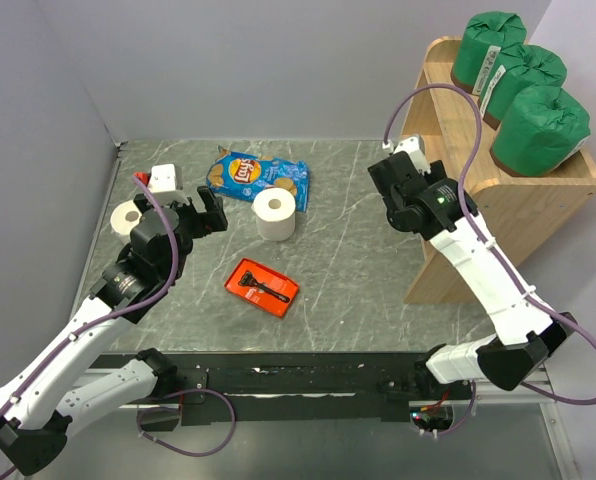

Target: Place and organize the paper towels onto the shelf

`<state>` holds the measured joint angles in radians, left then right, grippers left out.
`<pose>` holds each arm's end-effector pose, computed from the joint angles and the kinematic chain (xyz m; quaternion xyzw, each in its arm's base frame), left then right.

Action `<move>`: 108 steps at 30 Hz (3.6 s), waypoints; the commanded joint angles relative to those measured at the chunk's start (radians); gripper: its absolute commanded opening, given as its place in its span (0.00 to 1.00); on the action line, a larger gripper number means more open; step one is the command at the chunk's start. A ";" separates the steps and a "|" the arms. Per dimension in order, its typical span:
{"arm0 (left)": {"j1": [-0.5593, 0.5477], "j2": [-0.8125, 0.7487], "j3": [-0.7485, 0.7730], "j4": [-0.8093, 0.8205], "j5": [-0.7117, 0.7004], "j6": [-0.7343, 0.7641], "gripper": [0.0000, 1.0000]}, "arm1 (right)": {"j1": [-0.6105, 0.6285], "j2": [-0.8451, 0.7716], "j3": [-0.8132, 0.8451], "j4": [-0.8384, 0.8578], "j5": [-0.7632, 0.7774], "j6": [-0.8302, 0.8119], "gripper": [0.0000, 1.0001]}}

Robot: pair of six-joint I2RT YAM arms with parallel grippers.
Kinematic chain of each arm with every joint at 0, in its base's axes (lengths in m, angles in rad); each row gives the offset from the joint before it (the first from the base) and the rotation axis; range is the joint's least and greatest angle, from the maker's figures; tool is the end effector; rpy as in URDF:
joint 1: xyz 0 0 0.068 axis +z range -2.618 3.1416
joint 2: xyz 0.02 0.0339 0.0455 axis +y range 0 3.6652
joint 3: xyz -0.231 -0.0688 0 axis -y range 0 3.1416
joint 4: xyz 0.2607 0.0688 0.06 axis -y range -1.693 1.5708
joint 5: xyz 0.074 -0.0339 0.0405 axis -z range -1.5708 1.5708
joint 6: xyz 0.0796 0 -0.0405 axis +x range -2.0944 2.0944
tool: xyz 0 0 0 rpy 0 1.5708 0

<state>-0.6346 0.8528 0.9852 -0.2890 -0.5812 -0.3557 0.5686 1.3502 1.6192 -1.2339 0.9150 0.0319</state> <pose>0.2331 -0.1174 0.3594 -0.0831 0.7472 -0.1041 0.6511 0.2654 0.0947 0.3653 -0.1000 0.8606 -0.3236 0.3804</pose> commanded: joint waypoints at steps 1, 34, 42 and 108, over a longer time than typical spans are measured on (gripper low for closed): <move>-0.004 -0.008 -0.002 0.045 0.003 0.004 0.99 | -0.006 -0.052 0.053 0.042 -0.010 -0.024 0.66; 0.293 0.096 0.050 -0.039 0.408 -0.149 0.93 | 0.234 0.167 -0.029 0.775 -0.562 0.016 0.74; 0.288 -0.175 -0.124 0.024 0.423 -0.089 0.96 | 0.246 0.489 0.209 0.798 -0.591 0.071 0.75; 0.265 -0.261 -0.180 0.033 0.388 -0.095 0.97 | 0.082 0.198 0.256 0.554 -0.171 -0.412 0.33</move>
<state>-0.3679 0.5980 0.7898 -0.2924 -0.1890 -0.4603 0.6853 1.6089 1.9388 -0.7311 0.6758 -0.3256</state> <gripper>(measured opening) 0.971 0.500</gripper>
